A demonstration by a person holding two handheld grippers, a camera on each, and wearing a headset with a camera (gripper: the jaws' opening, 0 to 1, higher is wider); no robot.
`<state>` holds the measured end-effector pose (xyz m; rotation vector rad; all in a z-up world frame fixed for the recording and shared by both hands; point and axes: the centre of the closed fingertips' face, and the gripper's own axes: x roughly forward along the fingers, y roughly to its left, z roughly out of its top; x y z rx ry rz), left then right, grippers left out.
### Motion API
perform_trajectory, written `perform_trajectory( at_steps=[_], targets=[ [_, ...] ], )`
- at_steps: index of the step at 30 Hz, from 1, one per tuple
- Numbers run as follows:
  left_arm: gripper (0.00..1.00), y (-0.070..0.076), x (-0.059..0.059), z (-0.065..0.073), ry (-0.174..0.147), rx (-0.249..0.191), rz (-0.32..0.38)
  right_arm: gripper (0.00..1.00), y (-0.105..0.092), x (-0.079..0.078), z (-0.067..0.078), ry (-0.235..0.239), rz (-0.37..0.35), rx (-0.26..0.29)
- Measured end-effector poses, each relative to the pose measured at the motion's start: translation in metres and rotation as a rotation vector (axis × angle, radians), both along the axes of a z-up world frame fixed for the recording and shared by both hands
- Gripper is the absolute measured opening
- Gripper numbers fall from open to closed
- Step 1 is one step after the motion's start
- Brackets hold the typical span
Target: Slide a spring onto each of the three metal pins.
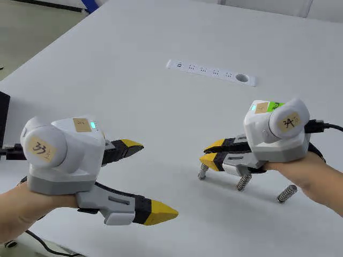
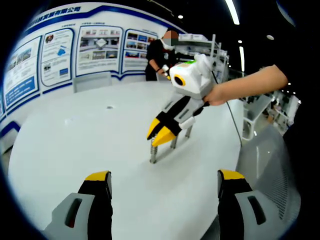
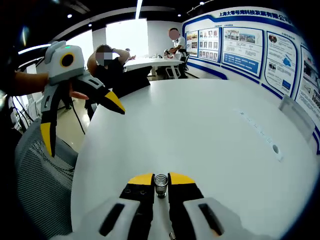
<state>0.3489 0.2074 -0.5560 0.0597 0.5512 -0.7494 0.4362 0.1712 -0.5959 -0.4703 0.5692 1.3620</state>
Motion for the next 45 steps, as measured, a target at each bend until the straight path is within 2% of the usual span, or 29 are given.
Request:
perform_trajectory(
  at_steps=[9, 16, 28, 30, 33, 36, 45],
  targets=[
    [0.88, 0.002, -0.002, -0.004, 0.013, 0.005, 0.000, 0.11, 0.000, 0.001, -0.016, 0.011, -0.007, -0.032],
    [0.87, 0.009, -0.001, -0.005, 0.015, 0.008, 0.019, 0.11, 0.000, 0.000, -0.024, 0.004, -0.003, -0.045],
    [0.86, 0.010, -0.001, -0.006, 0.019, 0.012, 0.018, 0.12, -0.001, -0.001, -0.031, 0.007, 0.008, -0.054],
    [0.86, 0.011, -0.001, -0.006, 0.019, 0.011, 0.020, 0.12, -0.001, -0.002, -0.032, 0.028, 0.002, -0.049],
    [0.86, 0.011, -0.001, -0.006, 0.019, 0.016, 0.018, 0.13, -0.003, 0.000, -0.032, 0.014, 0.003, -0.055],
    [0.86, 0.010, -0.002, -0.005, 0.022, 0.018, 0.011, 0.17, -0.004, 0.002, -0.026, 0.007, -0.010, -0.044],
    [0.86, -0.001, -0.003, -0.003, 0.020, 0.016, -0.015, 0.18, -0.008, 0.010, 0.011, 0.086, -0.109, 0.086]
  ],
)
